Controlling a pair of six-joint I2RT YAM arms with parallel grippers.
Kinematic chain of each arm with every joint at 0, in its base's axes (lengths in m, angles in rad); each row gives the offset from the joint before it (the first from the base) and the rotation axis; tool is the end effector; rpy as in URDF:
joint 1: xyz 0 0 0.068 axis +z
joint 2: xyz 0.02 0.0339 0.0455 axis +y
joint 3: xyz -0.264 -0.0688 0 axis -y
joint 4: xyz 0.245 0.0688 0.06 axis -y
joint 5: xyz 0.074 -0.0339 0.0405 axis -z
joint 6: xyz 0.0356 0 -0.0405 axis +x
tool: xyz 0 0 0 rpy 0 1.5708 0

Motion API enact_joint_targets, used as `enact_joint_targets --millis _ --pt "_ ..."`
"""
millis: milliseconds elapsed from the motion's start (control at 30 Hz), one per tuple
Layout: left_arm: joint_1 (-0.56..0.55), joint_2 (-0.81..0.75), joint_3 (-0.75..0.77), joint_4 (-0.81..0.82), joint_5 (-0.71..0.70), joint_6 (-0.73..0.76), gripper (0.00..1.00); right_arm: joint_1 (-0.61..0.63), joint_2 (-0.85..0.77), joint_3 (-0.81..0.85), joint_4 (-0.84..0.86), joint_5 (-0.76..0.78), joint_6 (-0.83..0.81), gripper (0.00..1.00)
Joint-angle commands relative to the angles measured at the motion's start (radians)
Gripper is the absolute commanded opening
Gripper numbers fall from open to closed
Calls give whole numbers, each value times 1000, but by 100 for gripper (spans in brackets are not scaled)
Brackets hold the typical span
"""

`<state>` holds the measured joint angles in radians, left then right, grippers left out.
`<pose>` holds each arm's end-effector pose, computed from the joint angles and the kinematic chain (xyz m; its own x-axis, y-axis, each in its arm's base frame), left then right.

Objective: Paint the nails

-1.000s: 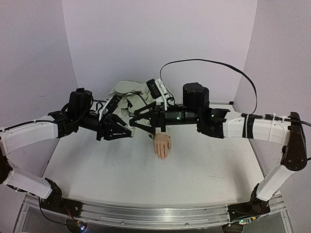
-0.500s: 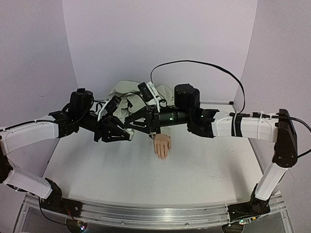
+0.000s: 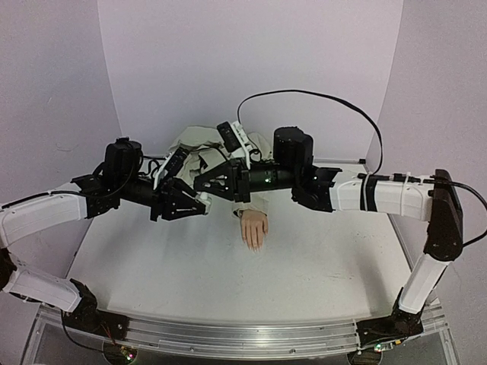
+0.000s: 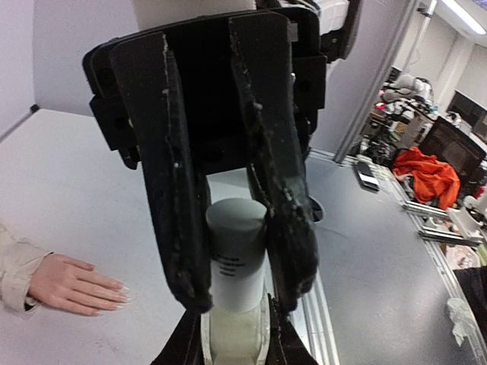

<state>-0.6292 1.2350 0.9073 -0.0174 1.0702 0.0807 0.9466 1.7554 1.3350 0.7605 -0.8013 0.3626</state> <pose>0.1999 -0.1841 0.3099 -0.1960 0.1906 -0.9619 0.9689 -0.1135 -0.2200 0.2187 0.3474 0.3607 -0.1583 0.2024 -0.9664 -0.9670 -0.2295 0.1104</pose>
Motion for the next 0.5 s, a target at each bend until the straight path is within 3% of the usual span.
enact_joint_targets --millis 0,67,133,233,333,467 --pt "2 -97 -18 59 -400 49 0 21 1 28 42 36 2 0" --pt "2 -124 -42 59 -651 68 0 40 9 41 9 144 -4 0" --pt "2 -141 -61 57 -927 77 0 72 15 56 -39 393 8 0" --pt "0 -151 -76 50 -1203 114 0 174 44 123 -134 766 36 0" --pt "-1 -155 -78 47 -1256 121 0 252 102 236 -204 936 78 0" --pt "-1 -152 -68 43 -1161 106 1 269 127 272 -214 997 106 0"
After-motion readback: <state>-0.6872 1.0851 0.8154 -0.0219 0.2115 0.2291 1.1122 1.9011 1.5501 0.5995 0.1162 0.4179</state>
